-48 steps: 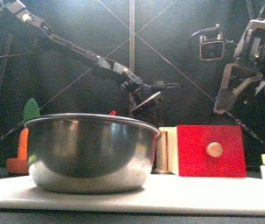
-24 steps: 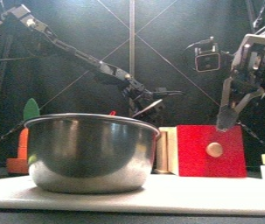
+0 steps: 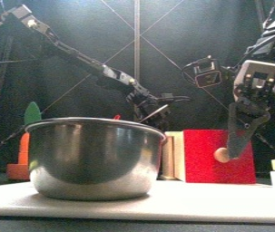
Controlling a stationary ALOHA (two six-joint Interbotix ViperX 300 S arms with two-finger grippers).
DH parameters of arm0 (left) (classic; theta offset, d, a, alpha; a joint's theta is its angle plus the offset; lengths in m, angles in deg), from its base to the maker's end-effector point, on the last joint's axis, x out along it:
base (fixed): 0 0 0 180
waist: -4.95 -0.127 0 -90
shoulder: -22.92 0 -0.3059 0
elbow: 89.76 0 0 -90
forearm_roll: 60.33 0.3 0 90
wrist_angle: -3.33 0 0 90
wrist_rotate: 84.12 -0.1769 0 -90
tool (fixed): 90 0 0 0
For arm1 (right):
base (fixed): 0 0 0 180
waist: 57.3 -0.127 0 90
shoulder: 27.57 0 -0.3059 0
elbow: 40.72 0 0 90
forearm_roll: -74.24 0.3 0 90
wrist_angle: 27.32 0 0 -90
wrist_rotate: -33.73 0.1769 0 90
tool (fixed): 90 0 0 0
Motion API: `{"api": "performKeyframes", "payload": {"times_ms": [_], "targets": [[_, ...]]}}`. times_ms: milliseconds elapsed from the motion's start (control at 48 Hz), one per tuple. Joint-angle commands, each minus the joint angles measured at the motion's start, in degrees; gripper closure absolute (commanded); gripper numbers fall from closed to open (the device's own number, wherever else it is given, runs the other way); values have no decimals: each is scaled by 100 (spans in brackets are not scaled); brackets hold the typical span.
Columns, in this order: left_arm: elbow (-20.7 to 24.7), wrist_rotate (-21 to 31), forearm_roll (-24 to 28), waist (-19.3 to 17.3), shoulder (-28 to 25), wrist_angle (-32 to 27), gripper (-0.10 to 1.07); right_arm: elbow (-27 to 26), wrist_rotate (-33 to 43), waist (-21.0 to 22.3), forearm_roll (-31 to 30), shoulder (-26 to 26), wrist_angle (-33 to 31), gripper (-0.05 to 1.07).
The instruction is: Close drawer
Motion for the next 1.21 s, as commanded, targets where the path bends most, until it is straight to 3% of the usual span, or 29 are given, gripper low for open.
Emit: {"api": "performKeyframes", "payload": {"times_ms": [0,979,1188], "targets": [[70,-9,-18,9,149,9,43,-202,-9,18,-149,-35,-158,69],[9,9,-18,70,167,-176,43,-149,-9,1723,-1705,-18,-536,69],[-9,9,-18,62,176,-176,43,-176,0,1775,-1687,-70,-510,69]]}}
